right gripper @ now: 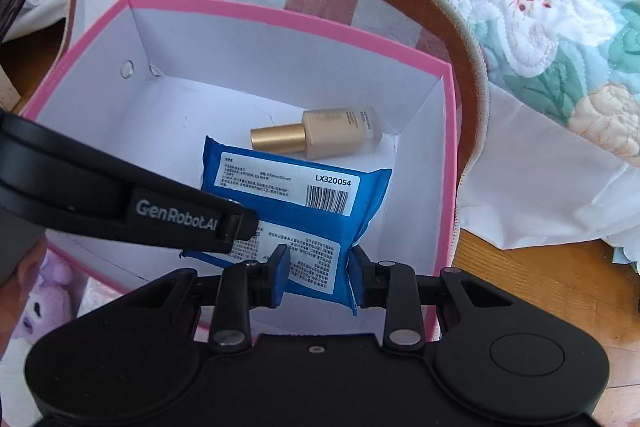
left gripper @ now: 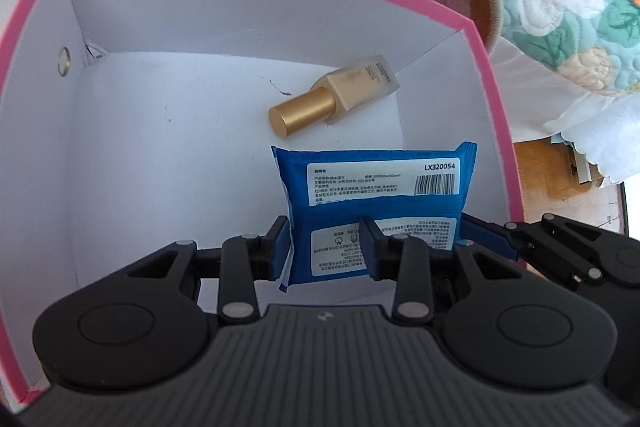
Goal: Organize objects
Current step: 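Carry the wipes pack into the pink box and release it, then withdraw the left tool and move toward the green yarn ball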
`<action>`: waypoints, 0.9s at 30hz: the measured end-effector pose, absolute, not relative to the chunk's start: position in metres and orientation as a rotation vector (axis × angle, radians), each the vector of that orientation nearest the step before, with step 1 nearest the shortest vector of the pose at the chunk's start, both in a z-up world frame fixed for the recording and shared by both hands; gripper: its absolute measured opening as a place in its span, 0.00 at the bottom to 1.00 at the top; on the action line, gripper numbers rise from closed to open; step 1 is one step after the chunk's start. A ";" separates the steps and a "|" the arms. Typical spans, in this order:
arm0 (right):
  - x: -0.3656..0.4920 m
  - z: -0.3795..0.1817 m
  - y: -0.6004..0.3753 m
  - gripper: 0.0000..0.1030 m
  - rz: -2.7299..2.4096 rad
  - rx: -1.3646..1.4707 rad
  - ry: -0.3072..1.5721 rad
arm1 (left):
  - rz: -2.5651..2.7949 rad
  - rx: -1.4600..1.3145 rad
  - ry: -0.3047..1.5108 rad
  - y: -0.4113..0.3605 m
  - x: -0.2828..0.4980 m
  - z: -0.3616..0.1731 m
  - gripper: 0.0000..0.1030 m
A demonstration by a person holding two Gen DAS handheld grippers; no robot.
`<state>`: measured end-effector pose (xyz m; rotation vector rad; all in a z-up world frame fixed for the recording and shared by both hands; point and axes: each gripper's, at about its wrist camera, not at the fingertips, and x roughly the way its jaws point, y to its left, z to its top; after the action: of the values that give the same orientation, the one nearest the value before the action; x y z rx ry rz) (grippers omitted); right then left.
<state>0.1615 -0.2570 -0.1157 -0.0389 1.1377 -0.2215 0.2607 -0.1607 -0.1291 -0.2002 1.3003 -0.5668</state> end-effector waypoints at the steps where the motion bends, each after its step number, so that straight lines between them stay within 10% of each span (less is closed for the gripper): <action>1: 0.163 -0.117 -0.257 0.35 -0.227 -0.044 1.141 | -0.563 -0.212 1.303 -0.161 0.262 -0.131 0.34; 27: 0.056 0.005 -0.294 0.55 -0.071 0.344 1.041 | -0.722 0.108 1.148 -0.114 0.170 0.031 0.53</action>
<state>0.0561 -0.2935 0.0054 0.3444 1.0410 -0.0706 0.1701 -0.1143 0.0308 0.1083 1.1482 -0.7215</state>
